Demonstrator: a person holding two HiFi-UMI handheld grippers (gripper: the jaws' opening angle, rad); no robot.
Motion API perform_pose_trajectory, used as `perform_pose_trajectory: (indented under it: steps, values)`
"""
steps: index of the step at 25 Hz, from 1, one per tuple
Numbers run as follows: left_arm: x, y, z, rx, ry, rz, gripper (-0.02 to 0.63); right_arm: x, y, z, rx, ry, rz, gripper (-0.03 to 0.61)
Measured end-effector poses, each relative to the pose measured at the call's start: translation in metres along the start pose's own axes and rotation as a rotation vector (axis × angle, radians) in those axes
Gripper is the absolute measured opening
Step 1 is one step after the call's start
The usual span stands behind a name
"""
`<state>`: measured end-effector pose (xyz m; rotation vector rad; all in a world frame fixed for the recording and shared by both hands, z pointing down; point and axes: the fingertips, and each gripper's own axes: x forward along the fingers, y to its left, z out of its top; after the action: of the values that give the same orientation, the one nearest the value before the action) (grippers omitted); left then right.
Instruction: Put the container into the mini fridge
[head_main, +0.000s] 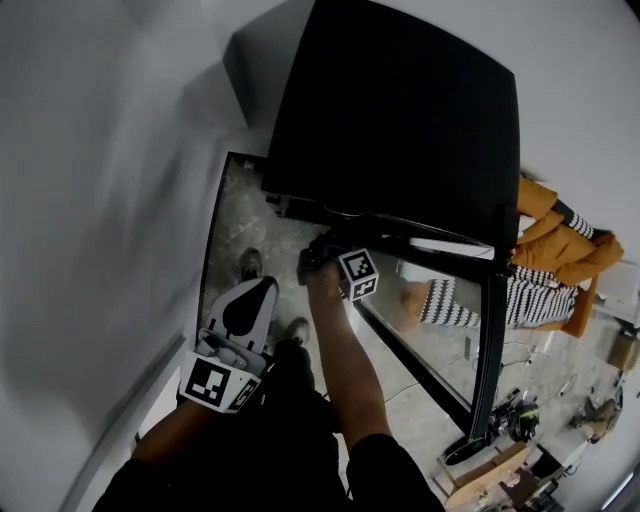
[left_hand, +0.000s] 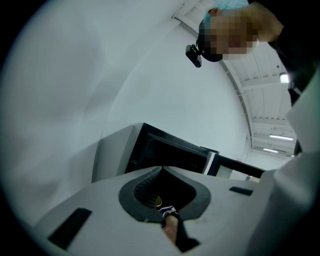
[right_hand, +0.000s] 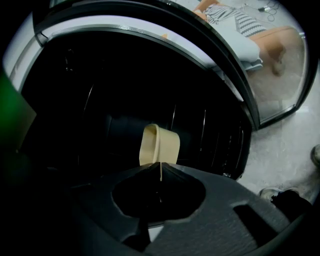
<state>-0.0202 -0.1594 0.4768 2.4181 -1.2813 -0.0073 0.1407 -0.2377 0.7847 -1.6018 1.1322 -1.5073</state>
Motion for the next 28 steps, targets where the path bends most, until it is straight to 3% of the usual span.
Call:
perform_pose_trajectory:
  steps: [12, 28]
  values:
    - [0.001, -0.003, -0.005, -0.005, -0.012, 0.017, 0.006, 0.029, 0.010, 0.009, 0.015, -0.004, 0.033, 0.009]
    - [-0.027, 0.002, -0.008, -0.015, -0.037, 0.070, 0.006, 0.052, 0.022, 0.008, -0.064, 0.024, 0.052, 0.009]
